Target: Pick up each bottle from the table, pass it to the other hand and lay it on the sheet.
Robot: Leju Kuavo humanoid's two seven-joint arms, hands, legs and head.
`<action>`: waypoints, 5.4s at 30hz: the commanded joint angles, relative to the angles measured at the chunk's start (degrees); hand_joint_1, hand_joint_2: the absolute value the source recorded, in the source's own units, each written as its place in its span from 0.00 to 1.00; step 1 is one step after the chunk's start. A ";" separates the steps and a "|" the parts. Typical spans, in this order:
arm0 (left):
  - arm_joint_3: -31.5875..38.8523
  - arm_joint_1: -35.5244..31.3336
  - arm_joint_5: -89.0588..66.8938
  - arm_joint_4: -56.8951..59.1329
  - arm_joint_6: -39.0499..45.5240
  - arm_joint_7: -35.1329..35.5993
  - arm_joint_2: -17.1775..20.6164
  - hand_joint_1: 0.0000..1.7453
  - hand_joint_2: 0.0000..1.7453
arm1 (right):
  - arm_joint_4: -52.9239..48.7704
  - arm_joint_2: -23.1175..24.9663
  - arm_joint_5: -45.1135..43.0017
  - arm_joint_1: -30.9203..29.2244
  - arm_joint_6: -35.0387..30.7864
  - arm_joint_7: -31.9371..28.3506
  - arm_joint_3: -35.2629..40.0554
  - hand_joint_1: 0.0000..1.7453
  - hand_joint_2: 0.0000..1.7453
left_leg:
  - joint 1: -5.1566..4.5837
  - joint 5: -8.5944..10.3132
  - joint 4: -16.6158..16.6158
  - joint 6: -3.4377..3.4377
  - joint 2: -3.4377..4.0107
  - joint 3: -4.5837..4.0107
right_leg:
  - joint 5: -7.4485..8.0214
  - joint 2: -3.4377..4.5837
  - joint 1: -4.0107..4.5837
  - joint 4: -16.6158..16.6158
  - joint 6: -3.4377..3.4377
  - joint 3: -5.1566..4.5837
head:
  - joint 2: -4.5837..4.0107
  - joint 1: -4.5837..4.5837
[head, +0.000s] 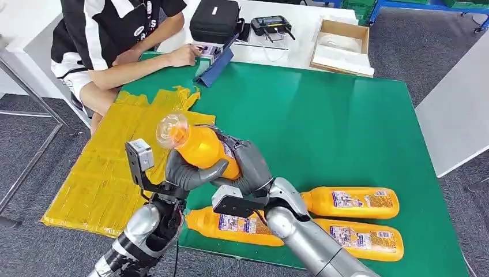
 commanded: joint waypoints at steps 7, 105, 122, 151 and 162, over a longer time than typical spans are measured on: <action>9.15 -1.69 -7.82 -6.64 9.59 -7.36 3.89 1.00 1.00 | -8.01 -4.49 -7.16 5.53 -3.40 0.11 -7.10 0.00 1.00 | 0.08 -0.09 -0.02 -0.10 -0.09 0.25 | -0.11 0.02 0.06 -0.07 -0.09 0.30 | 0.00 0.00; 28.28 4.82 -12.17 0.24 -24.01 6.96 6.67 0.00 1.00 | -30.38 -36.47 25.74 20.89 24.08 14.88 -26.97 0.00 1.00 | 0.01 -0.21 0.00 -0.05 0.00 0.28 | -0.11 0.11 0.01 -0.09 -0.07 0.36 | 0.00 0.00; 28.28 4.82 -12.17 0.24 -24.01 6.96 6.67 0.00 1.00 | -30.38 -36.47 25.74 20.89 24.08 14.88 -26.97 0.00 1.00 | 0.02 -0.29 0.02 -0.09 0.03 0.44 | -0.17 0.18 0.01 -0.07 -0.12 0.53 | 0.00 -0.02; 28.28 4.82 -12.17 0.24 -24.01 6.96 6.67 0.00 1.00 | -30.38 -36.47 25.74 20.89 24.08 14.88 -26.97 0.00 1.00 | 0.01 -0.29 0.01 -0.09 0.01 0.46 | -0.18 0.16 0.00 -0.07 -0.11 0.55 | 0.00 -0.02; 28.28 4.82 -12.17 0.24 -24.01 6.96 6.67 0.00 1.00 | -30.38 -36.47 25.74 20.89 24.08 14.88 -26.97 0.00 1.00 | 0.01 -0.28 0.01 -0.09 0.01 0.44 | -0.17 0.16 0.00 -0.08 -0.11 0.53 | 0.00 -0.02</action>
